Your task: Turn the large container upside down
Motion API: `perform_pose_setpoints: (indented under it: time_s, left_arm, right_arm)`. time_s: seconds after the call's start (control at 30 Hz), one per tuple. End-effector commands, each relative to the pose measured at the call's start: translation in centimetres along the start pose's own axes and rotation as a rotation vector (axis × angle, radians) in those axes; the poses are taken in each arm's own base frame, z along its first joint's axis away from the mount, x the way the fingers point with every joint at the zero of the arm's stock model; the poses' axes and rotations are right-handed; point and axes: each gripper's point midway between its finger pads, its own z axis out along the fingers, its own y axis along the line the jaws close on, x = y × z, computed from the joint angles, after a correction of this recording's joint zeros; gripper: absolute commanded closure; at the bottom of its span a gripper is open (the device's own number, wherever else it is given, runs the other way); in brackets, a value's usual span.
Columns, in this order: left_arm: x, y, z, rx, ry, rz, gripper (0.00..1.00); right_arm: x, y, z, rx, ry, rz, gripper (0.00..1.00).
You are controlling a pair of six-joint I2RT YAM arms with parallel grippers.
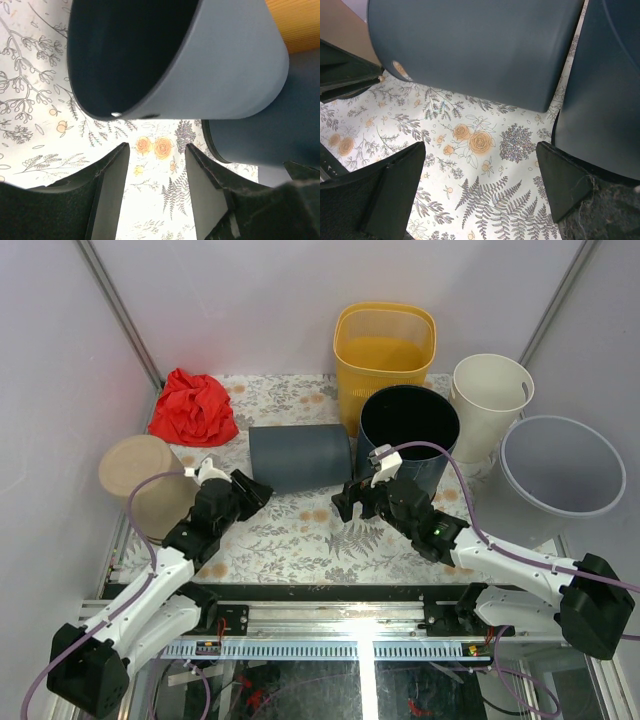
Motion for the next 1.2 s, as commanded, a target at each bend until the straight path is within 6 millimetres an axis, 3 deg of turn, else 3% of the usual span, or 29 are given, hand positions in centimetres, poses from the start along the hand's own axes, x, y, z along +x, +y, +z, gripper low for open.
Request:
perform_pose_setpoints:
  time_s: [0.0,0.2,0.53,0.9,1.17]
  left_arm:
    - [-1.9,-2.3,0.4,0.083,-0.085,-0.007,0.52]
    - [-3.1,-2.4,0.3,0.063,-0.128,0.021,0.51]
    - [-7.2,-1.9,0.1,-0.071,-0.273,0.025,0.49]
    - [-7.5,-1.7,1.4,-0.124,-0.274,0.027,0.47]
    - [-9.8,-2.6,2.8,-0.133,-0.353,0.008,0.46]
  right_arm:
    - [-1.9,-0.4,0.5,0.030,-0.077,0.023,0.00]
    - [-1.9,-0.4,0.6,0.028,-0.077,0.027,0.01]
    - [-1.7,0.6,1.2,-0.017,-0.058,0.006,0.01]
    - [-1.5,1.0,1.5,-0.035,-0.048,-0.001,0.01]
    - [-3.3,2.4,2.8,-0.056,-0.050,-0.017,0.00]
